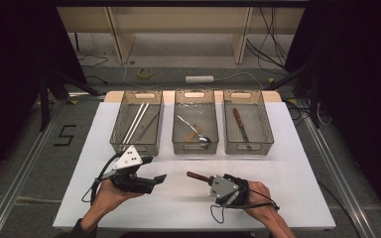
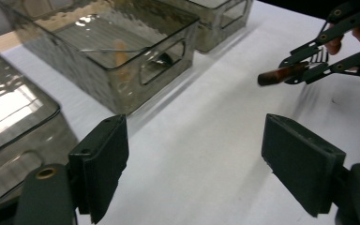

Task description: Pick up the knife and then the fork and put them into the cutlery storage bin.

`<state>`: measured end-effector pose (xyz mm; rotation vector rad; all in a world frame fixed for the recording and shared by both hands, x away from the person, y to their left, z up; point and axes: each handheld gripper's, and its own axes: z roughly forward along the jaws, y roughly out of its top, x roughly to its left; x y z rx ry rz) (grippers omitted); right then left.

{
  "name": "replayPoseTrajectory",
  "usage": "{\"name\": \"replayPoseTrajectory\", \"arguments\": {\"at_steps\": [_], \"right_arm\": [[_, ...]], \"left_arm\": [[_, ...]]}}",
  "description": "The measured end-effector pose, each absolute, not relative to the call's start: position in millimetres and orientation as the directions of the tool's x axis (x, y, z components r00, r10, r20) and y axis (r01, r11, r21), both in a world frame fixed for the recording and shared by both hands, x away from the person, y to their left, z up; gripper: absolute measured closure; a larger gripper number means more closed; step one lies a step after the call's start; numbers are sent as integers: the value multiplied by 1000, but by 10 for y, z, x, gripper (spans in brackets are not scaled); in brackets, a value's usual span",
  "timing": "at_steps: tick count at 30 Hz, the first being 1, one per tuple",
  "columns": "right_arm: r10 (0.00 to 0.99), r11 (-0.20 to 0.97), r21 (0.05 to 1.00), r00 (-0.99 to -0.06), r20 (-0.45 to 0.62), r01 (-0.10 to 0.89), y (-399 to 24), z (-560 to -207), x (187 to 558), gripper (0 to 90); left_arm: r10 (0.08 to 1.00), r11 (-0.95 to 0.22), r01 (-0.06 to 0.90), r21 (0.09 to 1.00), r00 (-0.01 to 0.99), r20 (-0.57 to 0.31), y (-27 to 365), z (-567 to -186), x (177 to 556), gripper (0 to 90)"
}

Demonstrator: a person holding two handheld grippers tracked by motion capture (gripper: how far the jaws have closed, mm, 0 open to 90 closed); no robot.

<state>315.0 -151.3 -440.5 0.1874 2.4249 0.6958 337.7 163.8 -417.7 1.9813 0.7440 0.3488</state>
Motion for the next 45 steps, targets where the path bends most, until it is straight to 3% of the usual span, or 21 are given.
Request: {"name": "replayPoseTrajectory", "arguments": {"at_steps": [16,27,45], "right_arm": [[428,793,602,-792,-436,98,-1747,-4364,3306,794],[558,695,684,-767,-316,224,-1938,-4292,3479,794],[659,576,750,-728,-192,324,-2203,-4171,3677,794]], "left_arm": [[694,-272,363,891,715,-79,1861,-4264,3290,206],[704,-239,351,905,704,-88,1906,-4252,3250,206],[717,-209,346,915,690,-97,1998,-4243,3225,195]]}}
